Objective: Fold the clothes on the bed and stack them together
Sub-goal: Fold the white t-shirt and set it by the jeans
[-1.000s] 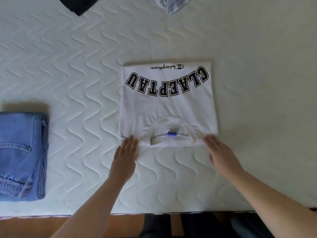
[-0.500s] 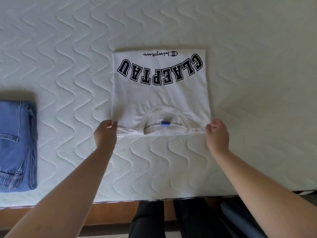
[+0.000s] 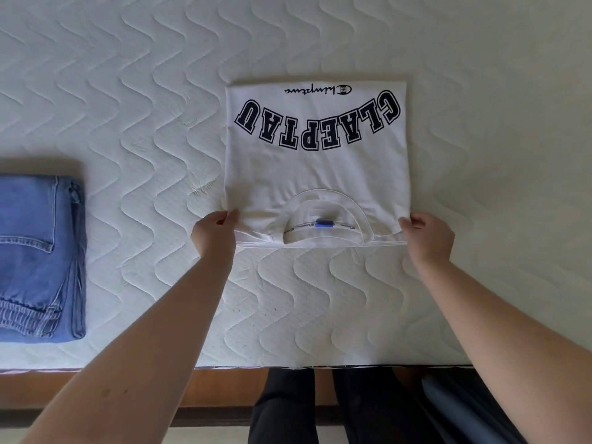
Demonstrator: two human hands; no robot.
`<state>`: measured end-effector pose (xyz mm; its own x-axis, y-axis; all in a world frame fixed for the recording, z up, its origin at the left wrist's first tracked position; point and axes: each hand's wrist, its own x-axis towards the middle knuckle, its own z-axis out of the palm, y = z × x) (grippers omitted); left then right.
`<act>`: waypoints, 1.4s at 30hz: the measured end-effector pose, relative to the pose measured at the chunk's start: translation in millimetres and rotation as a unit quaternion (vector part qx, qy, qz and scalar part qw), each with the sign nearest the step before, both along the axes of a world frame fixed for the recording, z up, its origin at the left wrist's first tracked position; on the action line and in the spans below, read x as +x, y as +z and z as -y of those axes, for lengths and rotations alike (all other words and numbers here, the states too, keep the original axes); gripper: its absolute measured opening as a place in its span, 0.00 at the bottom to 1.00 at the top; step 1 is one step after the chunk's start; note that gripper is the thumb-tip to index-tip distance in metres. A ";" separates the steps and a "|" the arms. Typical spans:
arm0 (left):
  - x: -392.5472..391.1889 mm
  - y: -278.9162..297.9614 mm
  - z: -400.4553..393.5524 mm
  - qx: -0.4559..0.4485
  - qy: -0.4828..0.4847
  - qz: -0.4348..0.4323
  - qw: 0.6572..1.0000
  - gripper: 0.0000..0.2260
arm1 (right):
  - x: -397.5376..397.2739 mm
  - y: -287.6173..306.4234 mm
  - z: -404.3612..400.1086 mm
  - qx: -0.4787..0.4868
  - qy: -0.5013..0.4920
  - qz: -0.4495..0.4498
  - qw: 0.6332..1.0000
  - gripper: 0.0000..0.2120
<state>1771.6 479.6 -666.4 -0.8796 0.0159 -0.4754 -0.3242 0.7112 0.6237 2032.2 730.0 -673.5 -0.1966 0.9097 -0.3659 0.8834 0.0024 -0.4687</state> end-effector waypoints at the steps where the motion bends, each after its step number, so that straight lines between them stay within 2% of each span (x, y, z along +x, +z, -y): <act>1: 1.7 1.0 -0.4 0.024 0.016 0.001 1.000 0.07 | -0.4 2.2 -0.1 0.004 0.008 0.001 1.000 0.09; 3: 4.1 4.5 -1.6 0.085 0.057 0.016 0.995 0.04 | -1.0 7.8 -0.1 -0.007 0.011 -0.007 1.000 0.10; 5: 4.6 7.8 -3.5 0.143 0.097 0.041 0.984 0.03 | -2.7 12.4 1.2 -0.084 -0.063 -0.109 0.989 0.10; 6: 4.6 8.2 -3.5 0.172 0.117 0.059 0.976 0.04 | -4.1 15.6 3.7 -0.148 -0.138 -0.195 0.960 0.08; 7: 4.9 3.9 -2.4 0.189 0.132 0.080 0.970 0.03 | -5.1 19.1 6.2 -0.214 -0.218 -0.276 0.912 0.05; 8: 4.7 1.2 -1.4 0.195 0.143 0.104 0.965 0.03 | -4.4 21.0 8.1 -0.258 -0.271 -0.325 0.868 0.03; 9: 4.0 -1.2 -0.3 0.181 0.146 0.122 0.965 0.06 | -3.7 19.6 9.8 -0.283 -0.288 -0.332 0.852 0.03; 11: -0.1 -8.9 4.3 0.089 0.089 0.113 0.986 0.09 | -1.3 14.6 11.6 -0.304 -0.242 -0.279 0.878 0.05; 13: -6.4 -13.3 5.8 -0.045 -0.042 0.039 0.997 0.11 | 0.3 7.8 9.4 -0.288 -0.186 -0.209 0.916 0.09; 14: -9.5 -13.4 4.7 -0.079 -0.085 0.004 0.993 0.12 | 0.2 5.1 7.4 -0.278 -0.174 -0.179 0.927 0.11; 16: -15.8 -12.4 1.0 -0.070 -0.110 -0.017 0.991 0.14 | -2.5 2.5 1.9 -0.236 -0.139 -0.110 0.955 0.13; 19: -21.9 -11.1 -5.4 -0.035 -0.091 0.005 0.995 0.14 | -7.8 4.1 -6.7 -0.102 -0.020 0.015 0.994 0.16; 21: -24.3 -14.4 -8.4 -0.027 -0.091 0.020 0.995 0.12 | -10.5 5.1 -7.4 -0.056 0.044 0.050 0.996 0.16; 23: -27.9 -16.9 -10.9 -0.013 -0.071 0.040 0.997 0.10 | -13.2 3.8 -5.6 -0.068 0.080 0.053 0.993 0.17; 25: -31.3 -21.0 -10.1 0.024 -0.038 0.075 0.996 0.10 | -15.5 3.0 -3.9 -0.137 0.001 -0.040 0.990 0.14; 27: -33.9 -23.4 -4.7 0.084 0.008 0.125 0.989 0.10 | -17.0 4.8 -2.4 -0.229 -0.125 -0.153 0.953 0.10; 30: -34.3 -25.8 3.3 0.085 0.036 0.144 0.985 0.09 | -13.1 2.2 1.3 -0.313 -0.218 -0.216 0.899 0.06; 31: -33.8 -26.6 3.5 0.060 0.021 0.125 0.990 0.10 | -9.8 -0.3 3.0 -0.317 -0.221 -0.210 0.898 0.07; 33: -31.7 -23.8 -1.6 0.013 -0.025 0.077 0.997 0.11 | -4.0 -5.5 4.8 -0.293 -0.180 -0.167 0.924 0.09; 35: -30.0 -20.3 -10.1 0.013 -0.047 0.053 0.997 0.10 | -2.0 -8.1 3.8 -0.258 -0.118 -0.113 0.952 0.12; 38: -29.7 -17.0 -20.8 0.023 -0.058 0.056 0.996 0.09 | -5.2 -5.8 -1.3 -0.182 -0.009 0.008 0.983 0.17; 40: -32.3 -18.6 -22.8 0.027 -0.043 0.071 0.996 0.08 | -5.4 -4.0 -3.3 -0.112 0.047 0.087 0.989 0.20; 42: -36.9 -18.8 -22.0 0.037 -0.015 0.087 0.995 0.09 | -5.4 -2.7 -4.5 -0.064 0.055 0.106 0.991 0.23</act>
